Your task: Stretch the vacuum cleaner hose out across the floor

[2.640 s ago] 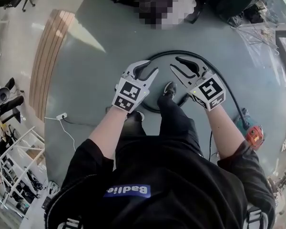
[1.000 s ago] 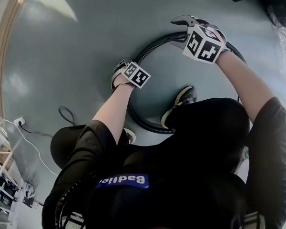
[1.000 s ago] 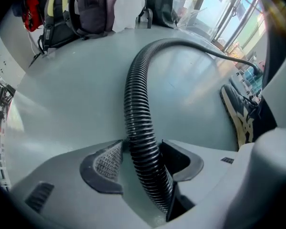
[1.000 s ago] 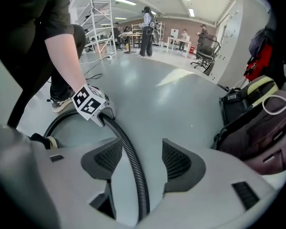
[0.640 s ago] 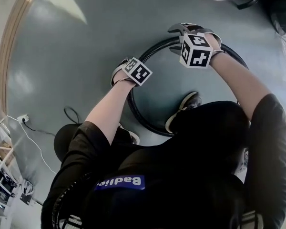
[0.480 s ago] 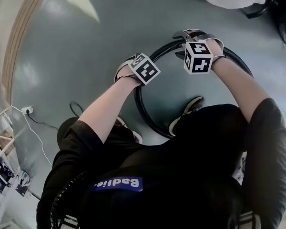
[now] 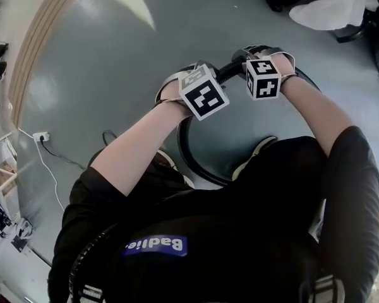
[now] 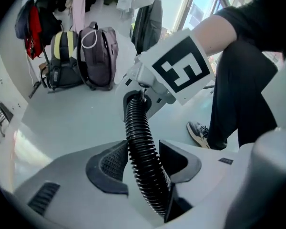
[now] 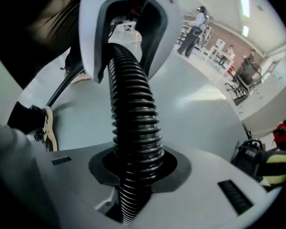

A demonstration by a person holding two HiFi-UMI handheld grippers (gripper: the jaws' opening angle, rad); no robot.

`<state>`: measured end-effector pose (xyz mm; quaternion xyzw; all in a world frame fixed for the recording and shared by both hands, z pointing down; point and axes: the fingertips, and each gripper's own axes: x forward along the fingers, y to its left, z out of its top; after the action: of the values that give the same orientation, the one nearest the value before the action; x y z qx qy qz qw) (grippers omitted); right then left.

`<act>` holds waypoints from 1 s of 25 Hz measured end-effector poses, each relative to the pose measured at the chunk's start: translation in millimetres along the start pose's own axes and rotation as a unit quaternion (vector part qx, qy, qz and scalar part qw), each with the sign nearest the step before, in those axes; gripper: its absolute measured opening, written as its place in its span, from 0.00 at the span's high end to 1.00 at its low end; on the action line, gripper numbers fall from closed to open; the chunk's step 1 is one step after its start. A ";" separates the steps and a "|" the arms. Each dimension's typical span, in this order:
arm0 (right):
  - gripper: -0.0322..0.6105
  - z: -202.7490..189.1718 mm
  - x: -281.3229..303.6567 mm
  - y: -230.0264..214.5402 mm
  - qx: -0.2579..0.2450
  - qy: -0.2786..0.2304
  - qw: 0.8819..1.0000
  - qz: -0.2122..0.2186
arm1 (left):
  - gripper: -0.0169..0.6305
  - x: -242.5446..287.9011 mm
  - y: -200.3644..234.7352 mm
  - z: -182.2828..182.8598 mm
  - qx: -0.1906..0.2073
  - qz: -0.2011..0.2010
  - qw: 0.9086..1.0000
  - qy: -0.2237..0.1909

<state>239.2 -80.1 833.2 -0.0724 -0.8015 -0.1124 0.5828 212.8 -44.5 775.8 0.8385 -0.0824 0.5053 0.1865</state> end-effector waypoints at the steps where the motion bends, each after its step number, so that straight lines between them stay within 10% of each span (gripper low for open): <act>1: 0.78 3.6 -6.3 -8.9 0.019 -0.001 1.000 -0.009 | 0.65 -8.1 6.8 1.9 0.009 0.013 1.000 -0.010; 15: 0.78 -5.1 -110.1 -110.5 0.222 0.063 0.965 -0.126 | 0.54 -72.0 73.8 -16.4 0.013 0.160 0.979 -0.126; 25: 0.77 -6.4 -126.4 -114.8 0.234 0.112 0.956 -0.136 | 0.64 -40.0 76.0 -55.6 -0.063 0.079 0.986 -0.136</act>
<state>255.9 -190.6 704.0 0.1882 -0.7372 -0.0074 0.6489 123.6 -94.1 781.5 0.8766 -0.2046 0.3938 0.1859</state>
